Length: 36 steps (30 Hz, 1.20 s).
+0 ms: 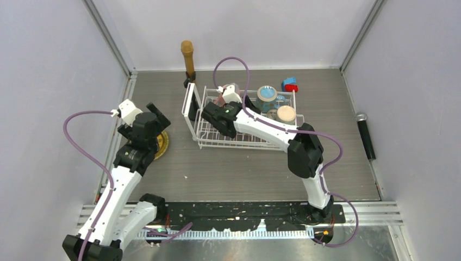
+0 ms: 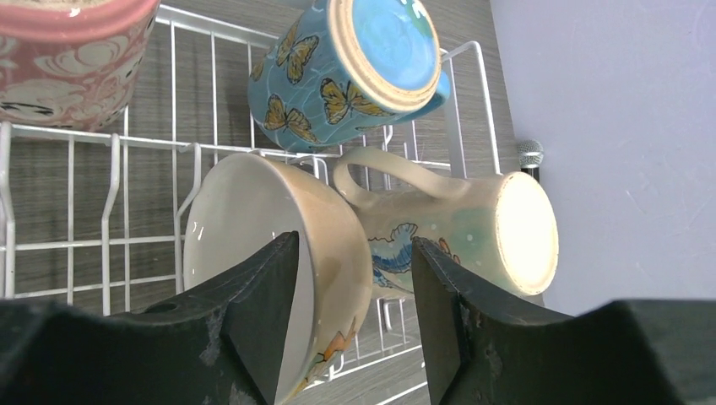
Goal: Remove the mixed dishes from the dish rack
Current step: Pick up the bowl from the dish rack.
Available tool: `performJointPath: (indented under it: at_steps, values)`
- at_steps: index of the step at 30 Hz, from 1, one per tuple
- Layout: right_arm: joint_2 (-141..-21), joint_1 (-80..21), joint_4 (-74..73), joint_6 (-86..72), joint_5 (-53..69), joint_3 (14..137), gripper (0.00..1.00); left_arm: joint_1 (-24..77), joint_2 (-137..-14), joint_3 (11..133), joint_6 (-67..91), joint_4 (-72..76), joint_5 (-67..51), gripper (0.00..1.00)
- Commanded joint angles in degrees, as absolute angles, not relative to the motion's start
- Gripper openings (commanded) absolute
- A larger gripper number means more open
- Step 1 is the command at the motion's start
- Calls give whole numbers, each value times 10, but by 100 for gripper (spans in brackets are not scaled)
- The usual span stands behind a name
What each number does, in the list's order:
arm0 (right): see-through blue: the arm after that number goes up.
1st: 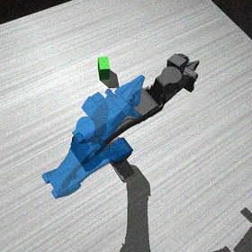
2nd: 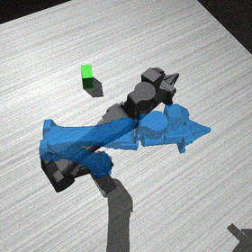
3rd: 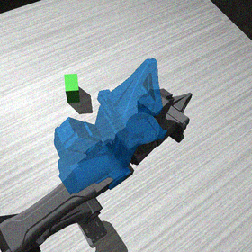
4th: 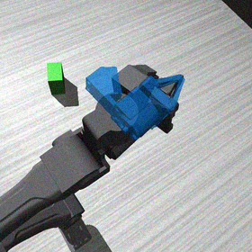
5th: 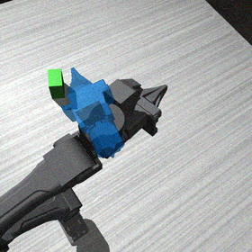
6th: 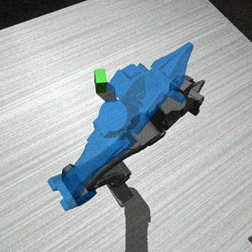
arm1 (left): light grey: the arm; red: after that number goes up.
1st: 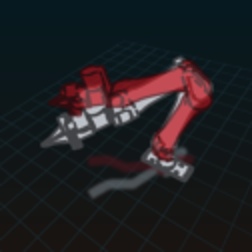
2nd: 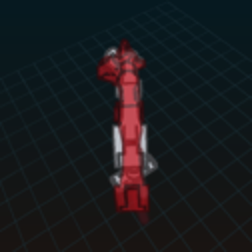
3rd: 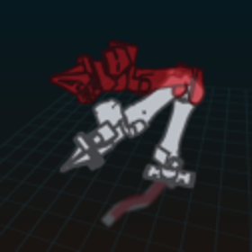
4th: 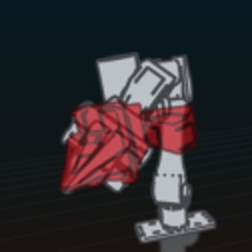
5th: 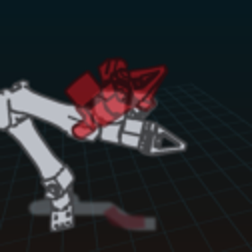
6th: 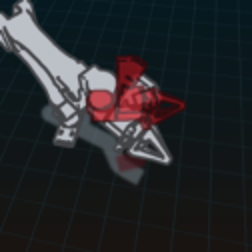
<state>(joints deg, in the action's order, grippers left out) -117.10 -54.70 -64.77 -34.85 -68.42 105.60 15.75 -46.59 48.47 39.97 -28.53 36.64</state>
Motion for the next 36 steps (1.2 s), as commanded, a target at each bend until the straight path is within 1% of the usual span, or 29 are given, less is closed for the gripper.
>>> performJointPath:
  at_steps: [1,3,4,7,8,10,19,23,25,27,32,33,36]
  values:
    - [-1181,-551,-655,-361,-687,1075,57,160,-453,480,393,-261,390,100]
    - [-1181,-551,-648,-360,-685,1069,55,160,-450,479,394,-261,391,100]
    - [-1181,-551,-647,-361,-687,1067,51,160,-449,478,394,-261,391,100]
    - [-1183,-551,-649,-362,-694,1067,47,160,-447,477,394,-261,392,100]
    - [-1185,-551,-651,-363,-696,1067,42,160,-446,476,395,-261,392,100]
    - [-1187,-551,-652,-364,-697,1068,39,160,-445,476,396,-261,392,100]
    - [-1200,-551,-653,-362,-699,1067,31,160,-430,474,396,-265,398,100]
    - [-1198,-551,-655,-362,-711,1065,24,160,-424,474,396,-267,398,100]
    - [-1190,-551,-656,-365,-720,1061,20,160,-422,473,397,-268,399,100]
    - [-1178,-551,-654,-365,-730,1055,13,160,-421,472,399,-269,399,100]
    - [-1148,-551,-640,-352,-770,1037,5,160,-418,472,400,-268,397,100]
    - [-1146,-550,-637,-348,-776,1036,2,160,-417,472,400,-269,397,100]
    - [-1140,-551,-631,-318,-808,1034,1,160,-414,472,401,-269,396,100]
